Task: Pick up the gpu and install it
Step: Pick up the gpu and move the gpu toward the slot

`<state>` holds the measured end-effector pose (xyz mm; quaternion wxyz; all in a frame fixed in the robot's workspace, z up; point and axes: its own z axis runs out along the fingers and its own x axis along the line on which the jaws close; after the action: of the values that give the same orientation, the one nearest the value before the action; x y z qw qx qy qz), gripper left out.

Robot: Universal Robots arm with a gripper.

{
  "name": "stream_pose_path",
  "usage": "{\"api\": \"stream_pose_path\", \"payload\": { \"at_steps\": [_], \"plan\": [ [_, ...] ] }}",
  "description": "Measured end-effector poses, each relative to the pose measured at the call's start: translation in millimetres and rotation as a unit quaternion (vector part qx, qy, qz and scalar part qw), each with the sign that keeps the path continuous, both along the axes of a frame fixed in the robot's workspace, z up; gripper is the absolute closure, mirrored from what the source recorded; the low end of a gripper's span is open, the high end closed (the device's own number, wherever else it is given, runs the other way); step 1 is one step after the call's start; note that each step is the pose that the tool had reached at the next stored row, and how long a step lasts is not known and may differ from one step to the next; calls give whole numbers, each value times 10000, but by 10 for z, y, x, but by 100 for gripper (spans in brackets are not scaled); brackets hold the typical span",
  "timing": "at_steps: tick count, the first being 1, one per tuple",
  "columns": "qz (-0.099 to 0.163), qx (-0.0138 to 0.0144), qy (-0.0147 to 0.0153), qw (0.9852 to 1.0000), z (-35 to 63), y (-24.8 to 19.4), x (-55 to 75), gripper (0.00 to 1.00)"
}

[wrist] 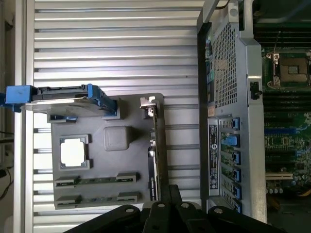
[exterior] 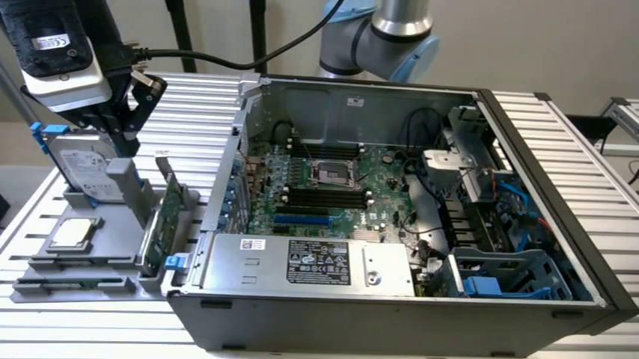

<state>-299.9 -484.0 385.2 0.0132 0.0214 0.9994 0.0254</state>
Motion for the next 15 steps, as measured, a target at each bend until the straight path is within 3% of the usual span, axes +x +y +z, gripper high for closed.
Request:
{"api": "stream_pose_path", "payload": {
  "at_steps": [2, 4, 5, 6, 9, 11, 12, 13, 15],
  "plan": [
    [0, 0, 0, 10000, 0, 0, 0, 88],
    [0, 0, 0, 10000, 0, 0, 0, 76],
    [0, 0, 0, 10000, 0, 0, 0, 76],
    [0, 0, 0, 10000, 0, 0, 0, 64],
    [0, -8, 0, 10000, -2, 0, -9, 58],
    [1, -11, 0, 10000, -6, 0, -16, 47],
    [1, -14, 0, 10000, -8, 0, -17, 47],
    [2, -15, 0, 10000, -11, 0, -17, 40],
    [2, -21, -1, 10000, -28, 0, -22, 40]
  ]
}}
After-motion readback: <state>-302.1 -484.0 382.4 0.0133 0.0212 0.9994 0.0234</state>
